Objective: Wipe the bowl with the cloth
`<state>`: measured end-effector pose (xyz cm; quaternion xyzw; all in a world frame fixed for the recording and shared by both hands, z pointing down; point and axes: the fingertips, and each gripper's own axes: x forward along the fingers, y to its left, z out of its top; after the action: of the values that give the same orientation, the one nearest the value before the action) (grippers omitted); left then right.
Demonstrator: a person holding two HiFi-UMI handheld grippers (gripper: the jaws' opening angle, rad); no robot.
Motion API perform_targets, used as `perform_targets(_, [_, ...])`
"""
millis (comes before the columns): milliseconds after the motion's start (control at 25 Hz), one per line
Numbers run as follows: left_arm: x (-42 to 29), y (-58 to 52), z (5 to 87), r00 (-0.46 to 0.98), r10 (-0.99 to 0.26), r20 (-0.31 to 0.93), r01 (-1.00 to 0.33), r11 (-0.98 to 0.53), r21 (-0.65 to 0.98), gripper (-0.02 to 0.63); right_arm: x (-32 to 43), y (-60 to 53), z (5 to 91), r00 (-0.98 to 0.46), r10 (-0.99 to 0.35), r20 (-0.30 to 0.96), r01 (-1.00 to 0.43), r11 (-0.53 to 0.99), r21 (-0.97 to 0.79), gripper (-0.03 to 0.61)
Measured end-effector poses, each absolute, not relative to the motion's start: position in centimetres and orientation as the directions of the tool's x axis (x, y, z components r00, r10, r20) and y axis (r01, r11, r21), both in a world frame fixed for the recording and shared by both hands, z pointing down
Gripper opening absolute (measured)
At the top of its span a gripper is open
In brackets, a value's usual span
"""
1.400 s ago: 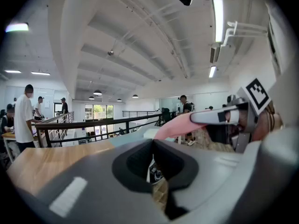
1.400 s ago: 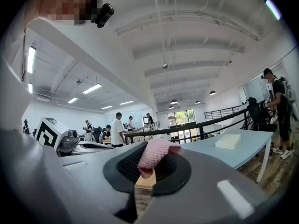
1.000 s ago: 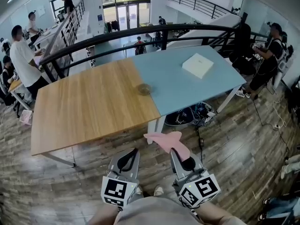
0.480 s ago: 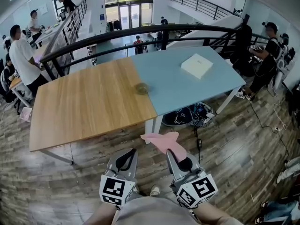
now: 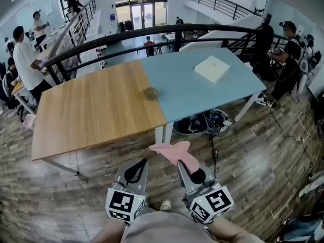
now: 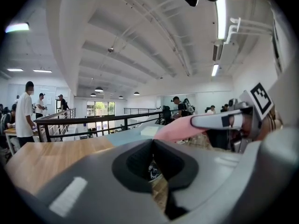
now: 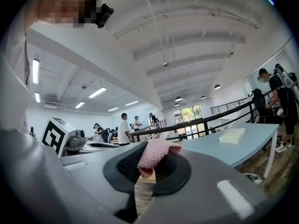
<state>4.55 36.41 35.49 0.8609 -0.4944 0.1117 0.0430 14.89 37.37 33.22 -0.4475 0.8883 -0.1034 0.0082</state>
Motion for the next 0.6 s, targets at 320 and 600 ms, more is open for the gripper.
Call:
perform_targets(320, [5.6, 37.0, 36.2, 0.464, -0.848, 0.258, -0.87, -0.491, -0.048, 0.002, 16.2, 37.5, 33.3, -0.618, -0.783, 0.071, -0.779, 0.597, -0.195, 0.016])
perform_targets(600, [6.1, 37.6, 36.5, 0.446, -0.857, 0.256, -0.88, -0.473, -0.05, 0.002, 16.5, 37.8, 33.5, -0.636, -0.768, 0.068, -0.763, 0.615, -0.198, 0.017])
